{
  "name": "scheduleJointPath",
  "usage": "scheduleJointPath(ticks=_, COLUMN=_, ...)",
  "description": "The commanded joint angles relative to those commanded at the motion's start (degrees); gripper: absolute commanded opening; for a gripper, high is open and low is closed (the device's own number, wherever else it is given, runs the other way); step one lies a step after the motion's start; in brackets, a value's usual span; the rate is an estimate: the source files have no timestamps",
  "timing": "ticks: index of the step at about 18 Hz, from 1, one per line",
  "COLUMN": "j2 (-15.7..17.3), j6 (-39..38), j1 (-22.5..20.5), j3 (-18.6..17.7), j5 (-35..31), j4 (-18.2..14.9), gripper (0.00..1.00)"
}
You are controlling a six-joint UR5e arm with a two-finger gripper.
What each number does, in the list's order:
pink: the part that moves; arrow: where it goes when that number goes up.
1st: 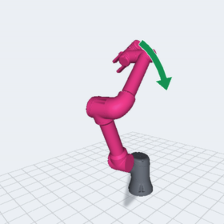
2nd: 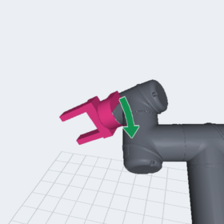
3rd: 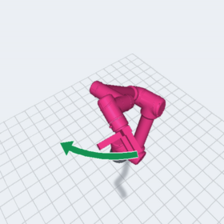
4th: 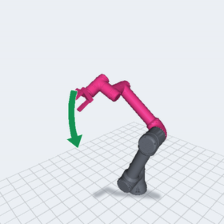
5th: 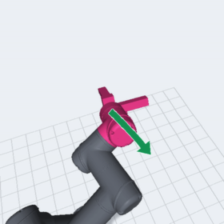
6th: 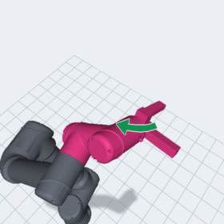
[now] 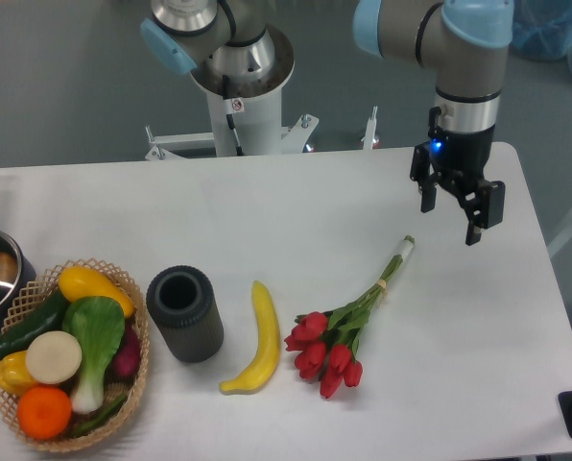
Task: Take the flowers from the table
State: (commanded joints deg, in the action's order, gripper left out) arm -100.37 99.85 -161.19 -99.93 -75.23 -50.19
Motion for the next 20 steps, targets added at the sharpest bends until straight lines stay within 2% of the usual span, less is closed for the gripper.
scheduleJointPath(ticks=3, j2=-0.8, j6=-2.8, j1=1.1, j3=0.1, j5=1.1, j4=0.1, gripper=1.00)
scheduleJointPath(ticks=7, j2=-2.7, j6=-11.1, j1=2.1, j3=0.3, j5=7.7, j4=0.0, gripper=1.00)
scheduleJointPath(ticks=9, j2=-4.6, j6=-12.0, j1=3.9, j3=1.3, j5=7.6, j4=-0.5, gripper=1.00)
scheduleJointPath(ticks=12, j2=-6.5, j6=-17.5, j1=6.2, j3=1.7, j5=7.6, j4=-0.6, gripper=1.00)
scheduleJointPath(ticks=20, j2=-11.0, j6=-18.2, j1=5.7, j3=-0.1, j5=8.0, j4=-0.6, gripper=1.00)
